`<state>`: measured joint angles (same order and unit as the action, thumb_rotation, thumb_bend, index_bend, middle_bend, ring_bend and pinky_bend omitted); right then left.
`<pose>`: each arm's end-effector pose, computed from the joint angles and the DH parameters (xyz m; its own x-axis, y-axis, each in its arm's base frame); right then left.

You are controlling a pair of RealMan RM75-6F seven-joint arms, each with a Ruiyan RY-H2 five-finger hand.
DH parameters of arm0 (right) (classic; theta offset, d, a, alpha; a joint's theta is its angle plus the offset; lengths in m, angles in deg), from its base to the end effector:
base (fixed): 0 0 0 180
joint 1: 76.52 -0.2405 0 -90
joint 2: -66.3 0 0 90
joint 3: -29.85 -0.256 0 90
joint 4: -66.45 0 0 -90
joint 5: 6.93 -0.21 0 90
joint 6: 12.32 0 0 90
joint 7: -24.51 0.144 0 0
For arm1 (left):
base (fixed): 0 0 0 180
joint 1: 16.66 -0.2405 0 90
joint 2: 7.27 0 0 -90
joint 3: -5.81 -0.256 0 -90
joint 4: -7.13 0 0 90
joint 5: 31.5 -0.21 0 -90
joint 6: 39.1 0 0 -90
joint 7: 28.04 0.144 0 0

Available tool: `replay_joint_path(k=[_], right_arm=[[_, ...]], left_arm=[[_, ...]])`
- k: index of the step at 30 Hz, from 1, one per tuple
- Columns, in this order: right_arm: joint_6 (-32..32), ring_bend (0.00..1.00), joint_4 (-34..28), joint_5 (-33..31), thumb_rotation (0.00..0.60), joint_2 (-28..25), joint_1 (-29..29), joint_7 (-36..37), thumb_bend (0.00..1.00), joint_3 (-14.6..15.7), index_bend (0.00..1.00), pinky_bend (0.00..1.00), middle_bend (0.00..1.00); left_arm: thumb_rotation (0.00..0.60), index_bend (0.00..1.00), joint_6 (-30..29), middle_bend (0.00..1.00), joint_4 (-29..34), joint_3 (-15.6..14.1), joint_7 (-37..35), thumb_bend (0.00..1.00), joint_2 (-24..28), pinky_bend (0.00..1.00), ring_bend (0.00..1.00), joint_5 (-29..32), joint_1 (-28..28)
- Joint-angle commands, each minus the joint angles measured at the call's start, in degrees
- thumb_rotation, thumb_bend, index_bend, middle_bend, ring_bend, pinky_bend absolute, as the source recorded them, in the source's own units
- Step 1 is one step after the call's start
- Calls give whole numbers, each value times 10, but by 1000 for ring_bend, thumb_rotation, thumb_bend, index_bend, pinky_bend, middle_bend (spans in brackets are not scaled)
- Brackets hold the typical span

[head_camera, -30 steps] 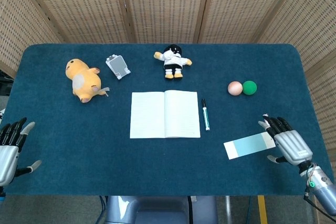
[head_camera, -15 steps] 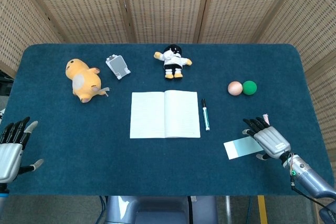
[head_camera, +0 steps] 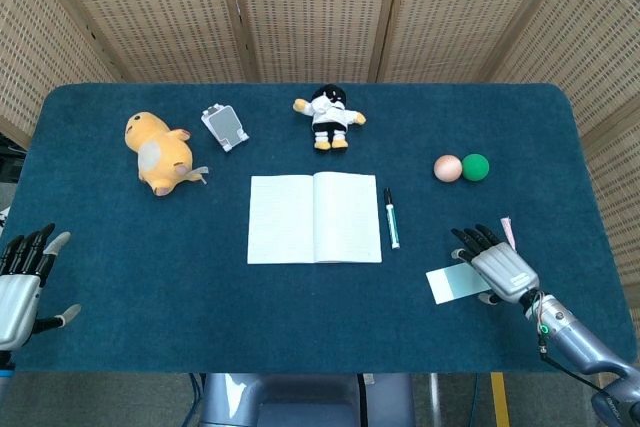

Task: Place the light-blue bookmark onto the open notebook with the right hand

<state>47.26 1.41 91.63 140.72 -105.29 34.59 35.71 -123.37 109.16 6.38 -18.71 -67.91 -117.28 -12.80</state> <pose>-0.3219 -0.2853 0.0715 0.6928 -0.3032 0.6544 -0.7031 -0.4855 0.5195 -0.2889 0.1649 0.1562 0.4462 0.0704 0.8922 0.8945 -0.0042 -0.4470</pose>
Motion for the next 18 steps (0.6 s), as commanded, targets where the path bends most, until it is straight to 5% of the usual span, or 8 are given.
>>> replay_joint_path(k=[1, 18], right_arm=[[-1, 0, 9, 2, 600, 10, 0, -5, 0, 3, 246, 0, 0], [-8, 0, 13, -6, 600, 26, -8, -23, 0, 8, 252, 0, 0]], left_arm=[[600, 0, 0, 0, 0, 1, 1, 0, 0, 0, 0, 1, 1], [600, 0, 2, 0, 0, -2, 2, 0, -1, 0, 0, -1, 1]])
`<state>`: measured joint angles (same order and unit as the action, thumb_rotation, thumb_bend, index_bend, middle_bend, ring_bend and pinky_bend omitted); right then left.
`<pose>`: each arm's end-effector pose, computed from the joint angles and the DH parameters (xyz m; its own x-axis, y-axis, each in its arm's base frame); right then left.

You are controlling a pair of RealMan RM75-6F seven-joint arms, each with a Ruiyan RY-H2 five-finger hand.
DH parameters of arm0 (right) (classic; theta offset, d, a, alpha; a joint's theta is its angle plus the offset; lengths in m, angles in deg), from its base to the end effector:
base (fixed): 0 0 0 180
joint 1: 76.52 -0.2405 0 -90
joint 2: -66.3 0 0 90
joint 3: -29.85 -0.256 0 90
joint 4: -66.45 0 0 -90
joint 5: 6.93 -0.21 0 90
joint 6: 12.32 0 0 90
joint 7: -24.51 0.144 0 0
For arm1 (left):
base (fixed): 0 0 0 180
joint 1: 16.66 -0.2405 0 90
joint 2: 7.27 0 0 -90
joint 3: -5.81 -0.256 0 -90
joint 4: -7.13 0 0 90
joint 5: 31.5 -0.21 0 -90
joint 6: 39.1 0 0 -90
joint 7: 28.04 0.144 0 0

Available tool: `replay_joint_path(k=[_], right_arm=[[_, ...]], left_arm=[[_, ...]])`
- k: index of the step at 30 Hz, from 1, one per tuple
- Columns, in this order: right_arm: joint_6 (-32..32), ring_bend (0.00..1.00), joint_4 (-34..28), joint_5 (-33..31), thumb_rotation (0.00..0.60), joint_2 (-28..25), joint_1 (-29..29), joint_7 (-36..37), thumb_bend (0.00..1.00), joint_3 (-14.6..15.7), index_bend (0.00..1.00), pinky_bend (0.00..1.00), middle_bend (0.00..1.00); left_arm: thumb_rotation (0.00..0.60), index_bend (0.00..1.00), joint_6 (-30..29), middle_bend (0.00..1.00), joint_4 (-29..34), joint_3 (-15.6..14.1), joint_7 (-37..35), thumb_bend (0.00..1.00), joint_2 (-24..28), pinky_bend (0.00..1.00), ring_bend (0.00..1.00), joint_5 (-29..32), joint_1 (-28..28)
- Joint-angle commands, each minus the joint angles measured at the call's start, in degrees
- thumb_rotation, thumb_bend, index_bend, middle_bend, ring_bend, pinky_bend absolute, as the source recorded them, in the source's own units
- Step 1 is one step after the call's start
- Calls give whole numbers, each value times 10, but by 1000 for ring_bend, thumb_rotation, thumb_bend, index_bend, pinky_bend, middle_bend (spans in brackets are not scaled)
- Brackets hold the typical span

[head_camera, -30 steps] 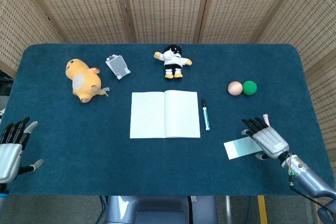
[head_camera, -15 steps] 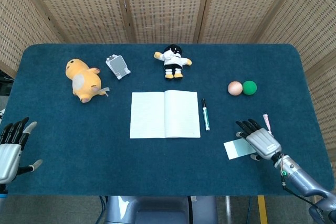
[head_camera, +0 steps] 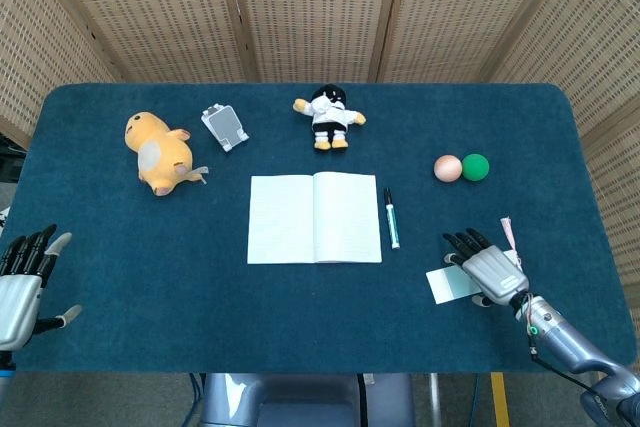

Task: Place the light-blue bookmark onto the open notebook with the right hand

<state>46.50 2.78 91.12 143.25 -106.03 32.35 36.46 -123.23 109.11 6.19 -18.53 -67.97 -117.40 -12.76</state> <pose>-0.3202 -0.2857 0.0554 0.7150 -0.3010 0.6310 -0.6803 -0.5079 0.5285 -0.2890 0.1644 0.1551 0.4490 0.0755 0.8903 0.8931 -0.0074 -0.4498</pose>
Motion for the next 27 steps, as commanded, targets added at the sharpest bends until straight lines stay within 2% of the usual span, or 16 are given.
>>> replay_joint_path(k=[1, 27], right_arm=[[0, 0, -1, -1, 600, 1, -1, -2, 0, 0, 252, 0, 0], [-16, 0, 2, -13, 600, 20, -11, -16, 0, 3, 273, 0, 0]], left_arm=[[600, 0, 1, 0, 0, 0, 1, 0, 0, 0, 0, 0, 1], [600, 0, 7, 0, -1, -2, -4, 0, 1, 0, 0, 2, 2]])
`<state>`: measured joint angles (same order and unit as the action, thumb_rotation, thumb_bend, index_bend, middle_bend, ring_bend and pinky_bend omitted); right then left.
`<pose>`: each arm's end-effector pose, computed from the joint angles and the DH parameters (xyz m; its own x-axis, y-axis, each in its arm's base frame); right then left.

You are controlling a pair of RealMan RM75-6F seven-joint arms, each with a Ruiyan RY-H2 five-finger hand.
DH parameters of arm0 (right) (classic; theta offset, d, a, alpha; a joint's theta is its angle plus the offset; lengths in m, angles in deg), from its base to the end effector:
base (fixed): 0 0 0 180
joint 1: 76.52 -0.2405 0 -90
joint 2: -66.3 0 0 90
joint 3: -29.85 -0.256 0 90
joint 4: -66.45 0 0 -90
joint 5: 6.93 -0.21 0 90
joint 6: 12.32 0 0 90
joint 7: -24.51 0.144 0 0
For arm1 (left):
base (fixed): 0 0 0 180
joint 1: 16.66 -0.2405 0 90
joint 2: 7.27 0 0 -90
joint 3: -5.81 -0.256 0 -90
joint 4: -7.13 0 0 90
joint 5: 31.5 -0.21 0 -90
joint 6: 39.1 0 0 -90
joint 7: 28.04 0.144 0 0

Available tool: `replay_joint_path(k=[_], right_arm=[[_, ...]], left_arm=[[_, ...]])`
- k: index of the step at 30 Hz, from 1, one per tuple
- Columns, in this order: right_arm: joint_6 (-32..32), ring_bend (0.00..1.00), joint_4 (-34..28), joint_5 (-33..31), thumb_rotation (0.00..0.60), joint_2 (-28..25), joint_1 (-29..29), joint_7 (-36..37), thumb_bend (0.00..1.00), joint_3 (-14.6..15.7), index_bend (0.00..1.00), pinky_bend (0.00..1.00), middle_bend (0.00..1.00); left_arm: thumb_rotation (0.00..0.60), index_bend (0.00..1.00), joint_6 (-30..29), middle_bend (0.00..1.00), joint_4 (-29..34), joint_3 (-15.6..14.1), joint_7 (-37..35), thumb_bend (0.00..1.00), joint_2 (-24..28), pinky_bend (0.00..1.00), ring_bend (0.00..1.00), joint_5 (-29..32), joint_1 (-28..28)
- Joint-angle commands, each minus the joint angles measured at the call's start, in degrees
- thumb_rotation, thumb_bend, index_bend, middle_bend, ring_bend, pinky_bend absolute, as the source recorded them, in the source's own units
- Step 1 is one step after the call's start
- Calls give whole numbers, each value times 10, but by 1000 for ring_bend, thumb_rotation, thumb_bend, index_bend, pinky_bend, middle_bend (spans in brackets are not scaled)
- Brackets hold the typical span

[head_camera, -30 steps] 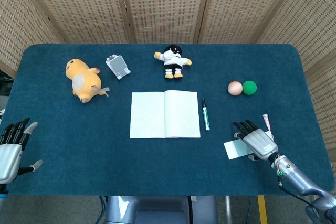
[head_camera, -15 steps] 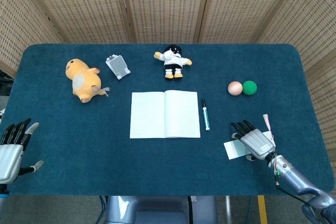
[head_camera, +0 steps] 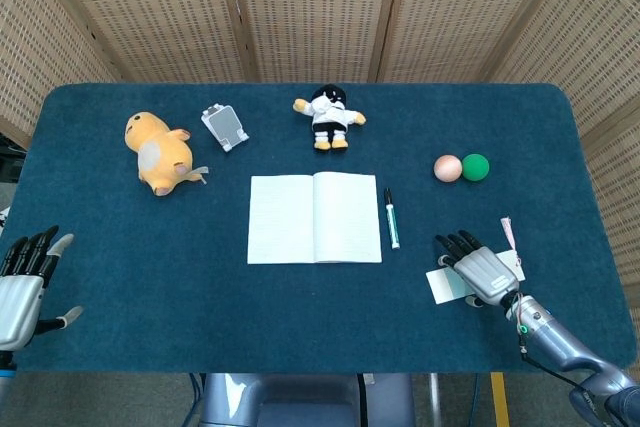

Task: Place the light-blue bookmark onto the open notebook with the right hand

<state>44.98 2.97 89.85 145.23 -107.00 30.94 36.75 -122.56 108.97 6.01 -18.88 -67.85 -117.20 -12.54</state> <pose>-0.3156 -0.2876 0.0406 0.7172 -0.3145 0.6219 -0.6791 -0.5158 0.5223 -0.2903 0.1647 0.1541 0.4473 0.0887 0.8900 0.8938 -0.0085 -0.4484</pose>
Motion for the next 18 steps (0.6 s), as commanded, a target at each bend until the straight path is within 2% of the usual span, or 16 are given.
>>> replay_joint_path(k=[1, 13, 18], right_arm=[[-2, 0, -1, 0, 600, 0, -2, -5, 0, 0, 279, 0, 0], [-11, 0, -16, -7, 600, -6, -7, -27, 0, 0, 354, 0, 0], [-14, 0, -17, -10, 600, -4, -7, -32, 5, 0, 454, 0, 0]], left_arm=[[600, 0, 0, 0, 0, 0, 0, 0, 0, 0, 0, 0, 0], [600, 0, 1, 0, 1, 0, 0, 0, 1, 0, 0, 0, 1], [600, 0, 0, 0, 0, 0, -2, 0, 1, 0, 0, -1, 0]])
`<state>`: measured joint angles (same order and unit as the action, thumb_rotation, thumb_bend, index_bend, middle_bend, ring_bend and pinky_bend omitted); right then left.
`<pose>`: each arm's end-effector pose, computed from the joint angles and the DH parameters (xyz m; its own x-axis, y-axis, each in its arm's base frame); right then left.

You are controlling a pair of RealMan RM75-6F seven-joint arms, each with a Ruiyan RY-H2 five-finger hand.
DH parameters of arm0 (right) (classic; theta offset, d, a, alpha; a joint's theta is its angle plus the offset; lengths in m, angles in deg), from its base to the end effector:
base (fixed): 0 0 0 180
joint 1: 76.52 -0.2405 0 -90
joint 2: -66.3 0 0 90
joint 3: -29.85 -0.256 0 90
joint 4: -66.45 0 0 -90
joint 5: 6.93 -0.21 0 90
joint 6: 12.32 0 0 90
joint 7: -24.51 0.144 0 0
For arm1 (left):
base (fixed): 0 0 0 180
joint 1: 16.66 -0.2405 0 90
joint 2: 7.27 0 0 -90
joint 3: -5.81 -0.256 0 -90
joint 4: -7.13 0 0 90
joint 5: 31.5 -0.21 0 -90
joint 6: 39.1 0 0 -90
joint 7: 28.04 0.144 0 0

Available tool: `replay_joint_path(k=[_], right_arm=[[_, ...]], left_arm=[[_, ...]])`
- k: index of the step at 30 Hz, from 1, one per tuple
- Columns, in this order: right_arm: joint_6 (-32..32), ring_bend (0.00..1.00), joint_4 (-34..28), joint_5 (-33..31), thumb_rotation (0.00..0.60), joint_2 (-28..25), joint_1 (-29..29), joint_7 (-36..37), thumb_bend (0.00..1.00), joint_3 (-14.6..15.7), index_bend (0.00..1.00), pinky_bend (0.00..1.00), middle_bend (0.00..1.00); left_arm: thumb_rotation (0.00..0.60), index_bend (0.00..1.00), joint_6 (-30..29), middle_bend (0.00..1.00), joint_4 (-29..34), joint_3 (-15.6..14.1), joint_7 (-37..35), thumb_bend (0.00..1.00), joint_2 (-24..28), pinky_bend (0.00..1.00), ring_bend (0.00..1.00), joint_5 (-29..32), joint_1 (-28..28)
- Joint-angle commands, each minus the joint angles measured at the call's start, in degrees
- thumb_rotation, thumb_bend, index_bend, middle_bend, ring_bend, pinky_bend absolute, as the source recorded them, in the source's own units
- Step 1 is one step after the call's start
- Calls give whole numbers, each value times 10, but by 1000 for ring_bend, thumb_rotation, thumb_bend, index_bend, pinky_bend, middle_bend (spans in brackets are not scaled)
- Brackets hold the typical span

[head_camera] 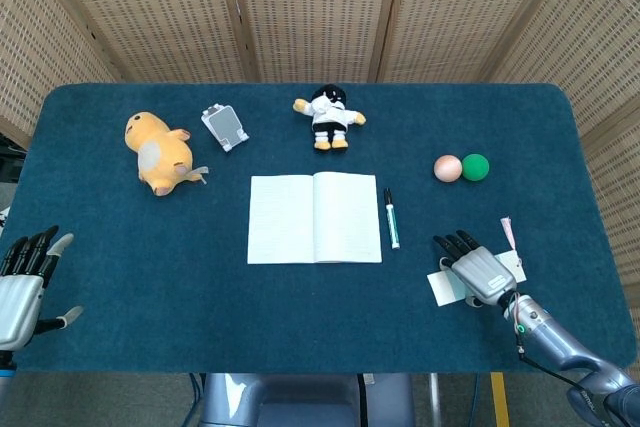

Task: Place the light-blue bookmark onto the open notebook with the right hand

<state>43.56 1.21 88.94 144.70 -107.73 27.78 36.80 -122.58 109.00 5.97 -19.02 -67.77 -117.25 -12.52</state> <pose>-0.3115 -0.2883 0.0385 0.7434 -0.3091 0.5932 -0.6525 -0.5299 0.5417 -0.2901 0.1647 0.1544 0.4460 0.0887 0.8906 0.8945 -0.0093 -0.4470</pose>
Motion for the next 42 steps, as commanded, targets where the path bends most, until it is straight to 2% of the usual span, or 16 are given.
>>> replay_joint_path(k=[1, 4, 12, 22, 42], right_arm=[[1, 0, 2, 0, 600, 2, 0, -1, 13, 0, 480, 0, 0], [8, 0, 5, 2, 600, 6, 1, 1, 39, 0, 522, 0, 0], [29, 0, 10, 11, 600, 7, 4, 15, 129, 2, 552, 0, 0], [47, 0, 9, 15, 600, 4, 9, 20, 136, 4, 554, 0, 0], [106, 0, -30, 28, 600, -33, 21, 35, 144, -1, 554, 0, 0]], left_arm=[[600, 0, 0, 0, 0, 0, 0, 0, 0, 0, 0, 0, 0], [600, 0, 0, 0, 0, 0, 0, 0, 0, 0, 0, -1, 0], [600, 0, 0, 0, 0, 0, 1, 0, 0, 0, 0, -1, 0], [600, 0, -1, 0, 0, -1, 0, 0, 0, 0, 0, -2, 0], [600, 0, -1, 0, 1, -1, 2, 0, -1, 0, 0, -2, 0]])
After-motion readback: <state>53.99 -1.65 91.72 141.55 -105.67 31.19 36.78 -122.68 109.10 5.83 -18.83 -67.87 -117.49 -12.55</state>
